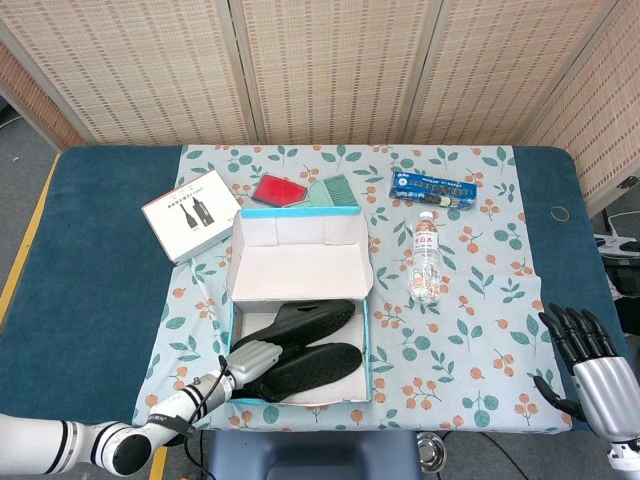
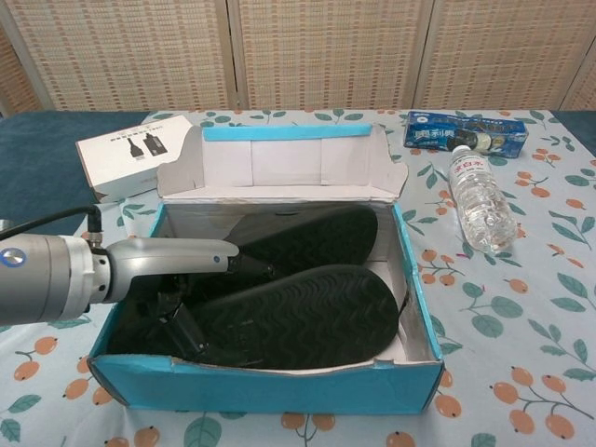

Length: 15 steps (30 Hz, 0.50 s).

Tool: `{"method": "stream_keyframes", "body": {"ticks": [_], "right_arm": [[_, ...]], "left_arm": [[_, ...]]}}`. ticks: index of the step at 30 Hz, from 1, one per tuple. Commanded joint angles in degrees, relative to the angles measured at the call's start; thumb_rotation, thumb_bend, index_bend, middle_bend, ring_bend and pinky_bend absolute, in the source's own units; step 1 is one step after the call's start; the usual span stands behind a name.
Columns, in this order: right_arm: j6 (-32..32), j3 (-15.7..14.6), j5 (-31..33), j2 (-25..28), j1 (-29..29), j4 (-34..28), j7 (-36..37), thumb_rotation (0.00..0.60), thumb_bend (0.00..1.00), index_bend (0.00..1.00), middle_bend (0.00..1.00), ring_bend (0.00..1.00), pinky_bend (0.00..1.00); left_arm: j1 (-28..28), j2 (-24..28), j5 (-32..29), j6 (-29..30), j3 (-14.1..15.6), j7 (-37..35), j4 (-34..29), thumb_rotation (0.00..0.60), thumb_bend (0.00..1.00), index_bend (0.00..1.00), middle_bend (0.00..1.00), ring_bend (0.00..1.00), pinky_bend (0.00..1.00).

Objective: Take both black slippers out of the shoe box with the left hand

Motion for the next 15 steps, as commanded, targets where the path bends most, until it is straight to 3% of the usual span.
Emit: {"method": "stream_keyframes", "body": {"ticks": [1, 11, 15], "right_arm": [[0.1, 0.0, -0.1, 0.1, 0.0, 0.0, 0.2, 0.574, 0.18, 0.00, 0.00, 0.00, 0.00], [-0.5, -0.2, -0.2, 0.3, 0.1, -0.2, 0.7, 0.574, 0.18, 0.00, 0.00, 0.00, 0.00], [-0.4, -0.2, -0.3, 0.3, 0.1, -0.1, 0.9, 0.574, 0.18, 0.00, 0.00, 0.00, 0.00]], "left_arm": [[-1.2, -1.0, -1.8, 2.4, 1.3, 2.6, 0.1, 0.600, 0.40, 0.55, 0.55, 0.44, 0.53], [-0.2, -4.5, -3.4, 15.5, 2.9, 10.6, -1.9, 0.600, 0.65, 0.78, 0.79, 0.64, 0.69], [1.0, -5.2, -2.0, 18.9, 3.4, 12.5, -3.3, 0.600, 0.71, 0.82, 0.83, 0.67, 0.72]]}}
